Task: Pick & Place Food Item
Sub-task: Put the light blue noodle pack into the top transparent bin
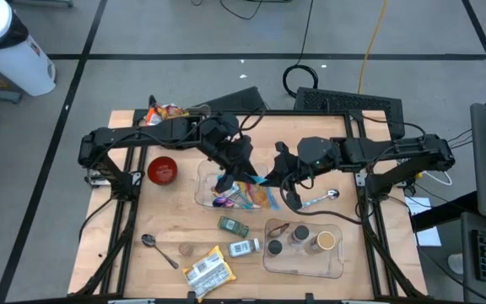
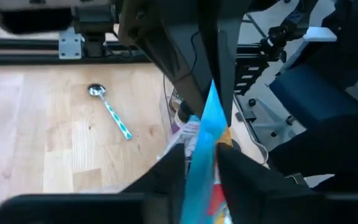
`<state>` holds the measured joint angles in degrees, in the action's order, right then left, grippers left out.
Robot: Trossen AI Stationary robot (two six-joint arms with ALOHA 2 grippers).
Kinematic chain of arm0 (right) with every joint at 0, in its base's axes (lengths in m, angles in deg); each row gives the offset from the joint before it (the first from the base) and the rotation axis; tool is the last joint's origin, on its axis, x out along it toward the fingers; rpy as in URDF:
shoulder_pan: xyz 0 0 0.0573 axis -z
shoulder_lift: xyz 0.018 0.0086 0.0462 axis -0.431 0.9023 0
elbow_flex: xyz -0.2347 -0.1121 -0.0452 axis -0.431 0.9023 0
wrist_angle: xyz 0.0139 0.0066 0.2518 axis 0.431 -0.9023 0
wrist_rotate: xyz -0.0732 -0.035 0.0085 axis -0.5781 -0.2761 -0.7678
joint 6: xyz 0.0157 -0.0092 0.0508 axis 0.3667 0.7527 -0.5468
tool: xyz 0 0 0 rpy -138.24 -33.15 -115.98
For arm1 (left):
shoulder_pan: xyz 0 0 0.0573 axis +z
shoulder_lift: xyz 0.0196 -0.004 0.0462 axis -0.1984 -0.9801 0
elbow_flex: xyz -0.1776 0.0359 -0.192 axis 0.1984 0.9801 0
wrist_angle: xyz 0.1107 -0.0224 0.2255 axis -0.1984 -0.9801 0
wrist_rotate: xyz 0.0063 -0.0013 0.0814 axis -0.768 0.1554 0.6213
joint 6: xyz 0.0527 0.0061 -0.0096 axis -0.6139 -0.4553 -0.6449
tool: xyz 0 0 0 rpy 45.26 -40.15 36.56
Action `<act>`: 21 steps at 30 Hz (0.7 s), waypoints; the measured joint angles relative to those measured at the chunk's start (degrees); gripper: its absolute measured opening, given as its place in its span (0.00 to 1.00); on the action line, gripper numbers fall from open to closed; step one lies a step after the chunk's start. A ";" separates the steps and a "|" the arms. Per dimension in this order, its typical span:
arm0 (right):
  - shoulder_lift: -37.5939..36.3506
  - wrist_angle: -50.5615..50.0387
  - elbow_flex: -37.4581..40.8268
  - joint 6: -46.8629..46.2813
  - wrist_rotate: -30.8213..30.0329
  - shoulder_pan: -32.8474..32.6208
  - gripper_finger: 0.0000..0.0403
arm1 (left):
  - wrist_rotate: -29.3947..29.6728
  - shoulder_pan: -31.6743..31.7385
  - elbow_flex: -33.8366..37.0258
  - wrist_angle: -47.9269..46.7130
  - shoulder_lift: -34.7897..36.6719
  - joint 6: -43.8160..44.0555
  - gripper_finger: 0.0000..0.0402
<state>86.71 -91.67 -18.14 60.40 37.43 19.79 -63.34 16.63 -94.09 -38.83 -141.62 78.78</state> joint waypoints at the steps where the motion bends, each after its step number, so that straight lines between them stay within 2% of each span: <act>1: 0.00 0.00 0.00 0.01 -0.02 0.00 0.00 | -0.03 0.00 0.00 -0.31 -0.01 -0.03 0.20; 5: 0.00 0.02 0.00 0.00 0.00 0.00 0.00 | -0.21 -0.02 0.00 -0.20 -0.01 -1.11 0.03; 10: 0.00 0.09 0.00 -0.17 -0.02 0.02 0.00 | -1.30 0.34 0.00 0.30 0.10 -0.32 0.01; 14: 0.00 0.09 0.00 -4.14 -0.09 0.92 0.03 | -1.32 0.96 0.02 0.30 0.18 0.91 0.01; 21: 0.00 0.14 0.00 -7.29 -1.17 3.64 0.23 | 0.86 1.70 0.09 -0.41 1.75 2.25 0.01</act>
<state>86.71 -91.52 -18.14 53.10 36.26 23.43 -62.48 18.34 -94.00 -39.24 -139.87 81.04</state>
